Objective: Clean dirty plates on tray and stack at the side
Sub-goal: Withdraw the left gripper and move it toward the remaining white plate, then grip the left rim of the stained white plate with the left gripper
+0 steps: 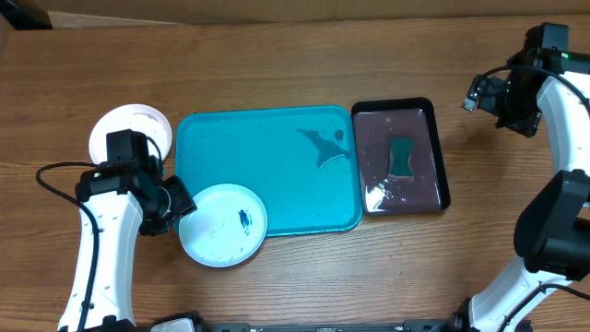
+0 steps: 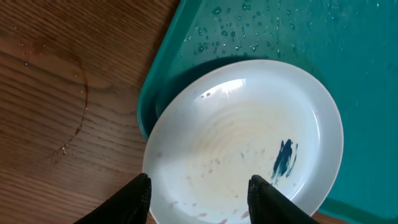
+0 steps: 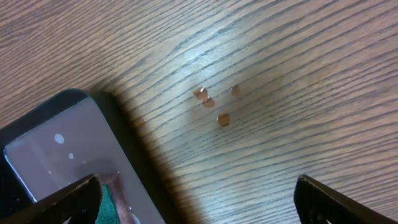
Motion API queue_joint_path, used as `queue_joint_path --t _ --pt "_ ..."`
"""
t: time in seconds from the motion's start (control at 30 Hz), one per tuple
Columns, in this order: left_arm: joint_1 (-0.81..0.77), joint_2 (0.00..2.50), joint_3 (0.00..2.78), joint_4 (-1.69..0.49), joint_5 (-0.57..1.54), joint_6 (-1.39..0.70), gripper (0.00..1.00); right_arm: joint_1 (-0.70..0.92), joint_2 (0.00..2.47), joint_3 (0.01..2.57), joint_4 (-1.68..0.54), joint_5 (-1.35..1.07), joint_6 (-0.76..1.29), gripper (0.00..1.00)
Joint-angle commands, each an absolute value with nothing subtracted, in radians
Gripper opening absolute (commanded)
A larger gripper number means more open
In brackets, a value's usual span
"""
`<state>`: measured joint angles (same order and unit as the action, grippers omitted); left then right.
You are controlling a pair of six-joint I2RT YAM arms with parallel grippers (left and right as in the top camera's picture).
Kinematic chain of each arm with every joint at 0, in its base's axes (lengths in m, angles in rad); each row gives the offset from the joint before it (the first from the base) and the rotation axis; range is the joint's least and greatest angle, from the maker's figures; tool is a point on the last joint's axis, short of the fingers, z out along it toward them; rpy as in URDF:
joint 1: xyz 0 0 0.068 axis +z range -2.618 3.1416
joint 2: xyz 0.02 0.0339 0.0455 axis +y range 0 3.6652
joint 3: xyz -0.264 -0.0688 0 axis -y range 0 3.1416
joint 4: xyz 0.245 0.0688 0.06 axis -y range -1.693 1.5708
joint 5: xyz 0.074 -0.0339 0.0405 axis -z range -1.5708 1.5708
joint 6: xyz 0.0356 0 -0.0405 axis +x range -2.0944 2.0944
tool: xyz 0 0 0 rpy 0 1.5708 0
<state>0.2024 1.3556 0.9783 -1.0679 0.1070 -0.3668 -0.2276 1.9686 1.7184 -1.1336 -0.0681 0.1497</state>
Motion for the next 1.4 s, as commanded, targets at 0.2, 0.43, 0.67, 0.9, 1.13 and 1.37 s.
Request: queue_joint_path --t 0.2,0.43,0.67,0.9,1.13,1.37 --pt "0.196 1.354 0.845 -0.986 0.073 -0.374 0.49 -0.231 1.956 1.724 -1.128 -0.065 0.152 1.0" --pt "0.196 1.354 0.838 -0.964 0.064 -0.375 0.49 -0.231 1.956 1.724 -1.128 -0.065 0.152 1.0" --pt "0.196 1.354 0.838 -0.969 0.07 -0.374 0.49 -0.231 1.956 1.724 -1.128 -0.065 0.152 1.0" --pt "0.196 1.354 0.841 -0.963 0.068 -0.374 0.51 -0.231 1.956 1.724 -1.128 -0.065 0.152 1.0" --pt "0.196 1.354 0.843 -0.972 0.071 -0.374 0.53 -0.231 1.956 1.724 -1.128 -0.065 0.152 1.0" --pt "0.196 1.354 0.843 -0.971 0.071 -0.374 0.54 -0.231 1.956 1.724 -1.128 -0.065 0.152 1.0"
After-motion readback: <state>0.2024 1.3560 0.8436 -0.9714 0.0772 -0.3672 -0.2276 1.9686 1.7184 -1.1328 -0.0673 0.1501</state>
